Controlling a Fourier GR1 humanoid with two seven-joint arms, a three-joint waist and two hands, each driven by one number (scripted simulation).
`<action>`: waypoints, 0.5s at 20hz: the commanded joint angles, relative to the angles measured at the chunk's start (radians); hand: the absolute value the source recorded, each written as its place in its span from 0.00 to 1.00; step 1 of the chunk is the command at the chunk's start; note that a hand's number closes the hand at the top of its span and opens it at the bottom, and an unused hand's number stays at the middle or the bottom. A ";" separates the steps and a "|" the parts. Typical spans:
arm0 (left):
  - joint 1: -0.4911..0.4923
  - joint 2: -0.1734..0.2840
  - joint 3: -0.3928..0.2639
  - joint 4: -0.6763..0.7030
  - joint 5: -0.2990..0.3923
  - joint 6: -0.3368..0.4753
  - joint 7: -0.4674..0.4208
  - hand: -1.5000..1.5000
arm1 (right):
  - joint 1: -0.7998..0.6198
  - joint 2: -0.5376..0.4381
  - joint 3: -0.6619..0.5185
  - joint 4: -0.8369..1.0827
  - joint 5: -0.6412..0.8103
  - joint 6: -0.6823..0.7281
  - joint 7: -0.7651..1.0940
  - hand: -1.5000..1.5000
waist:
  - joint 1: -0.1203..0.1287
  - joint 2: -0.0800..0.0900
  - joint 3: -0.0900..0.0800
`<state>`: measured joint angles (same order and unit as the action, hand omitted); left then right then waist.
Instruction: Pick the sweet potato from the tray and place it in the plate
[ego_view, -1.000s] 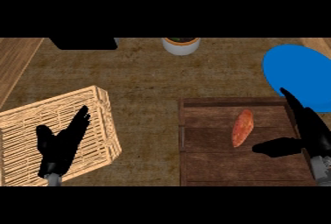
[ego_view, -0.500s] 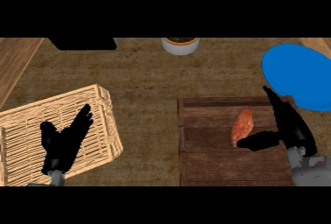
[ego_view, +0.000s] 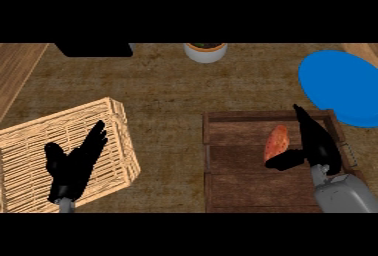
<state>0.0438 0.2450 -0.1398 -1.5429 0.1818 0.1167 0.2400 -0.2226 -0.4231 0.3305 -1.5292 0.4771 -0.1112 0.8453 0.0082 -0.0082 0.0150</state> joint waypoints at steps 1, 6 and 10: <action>-0.046 -0.078 -0.021 0.090 -0.004 0.016 0.005 0.50 | 0.015 0.031 0.013 -0.019 0.034 0.014 0.022 0.00 | -0.012 0.009 -0.015; -0.020 -0.084 -0.002 0.111 -0.007 -0.007 -0.038 0.50 | -0.014 0.072 0.006 0.084 0.031 0.034 -0.036 0.00 | -0.008 0.010 -0.015; 0.001 -0.085 -0.003 0.080 -0.009 -0.017 -0.033 0.50 | -0.051 0.053 0.009 0.215 0.016 0.104 -0.143 1.00 | 0.000 0.012 -0.015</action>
<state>0.0392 0.2249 -0.1236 -1.5321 0.1562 0.1005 0.2346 -0.2508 -0.3734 0.3299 -1.4017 0.4975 -0.0546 0.7664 0.0091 -0.0104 0.0165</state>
